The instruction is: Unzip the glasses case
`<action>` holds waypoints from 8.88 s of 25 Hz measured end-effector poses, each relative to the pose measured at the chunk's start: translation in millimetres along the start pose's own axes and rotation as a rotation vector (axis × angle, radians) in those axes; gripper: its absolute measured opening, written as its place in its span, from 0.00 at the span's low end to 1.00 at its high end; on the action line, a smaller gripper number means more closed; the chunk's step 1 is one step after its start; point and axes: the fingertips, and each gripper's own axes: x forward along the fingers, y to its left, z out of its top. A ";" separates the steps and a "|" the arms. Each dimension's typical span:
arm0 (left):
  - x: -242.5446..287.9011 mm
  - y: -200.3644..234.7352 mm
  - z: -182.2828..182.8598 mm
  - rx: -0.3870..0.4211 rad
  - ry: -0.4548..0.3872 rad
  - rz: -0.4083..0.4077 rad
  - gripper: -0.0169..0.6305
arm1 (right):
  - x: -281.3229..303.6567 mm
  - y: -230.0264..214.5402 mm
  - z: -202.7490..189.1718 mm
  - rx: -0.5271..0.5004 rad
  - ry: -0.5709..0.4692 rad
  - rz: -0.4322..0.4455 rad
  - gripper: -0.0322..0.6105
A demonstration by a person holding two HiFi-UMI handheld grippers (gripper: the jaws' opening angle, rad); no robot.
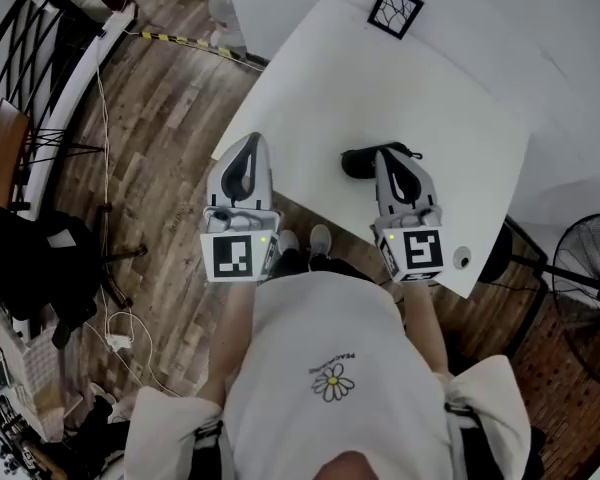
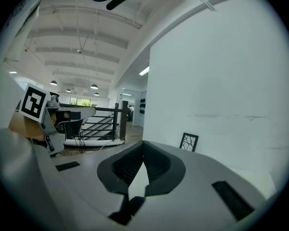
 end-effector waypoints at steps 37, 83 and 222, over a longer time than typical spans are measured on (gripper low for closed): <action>90.0 -179.3 -193.6 0.087 0.719 -1.388 0.23 | -102.5 -82.2 -75.8 0.225 0.213 -0.760 0.05; 75.5 -312.0 -166.5 0.296 0.512 -1.572 0.05 | -121.3 -25.2 -210.1 0.618 0.473 -0.761 0.19; 35.9 -262.5 -217.5 0.458 0.824 -1.073 0.05 | -64.3 -11.8 -245.9 0.012 0.726 -0.058 0.06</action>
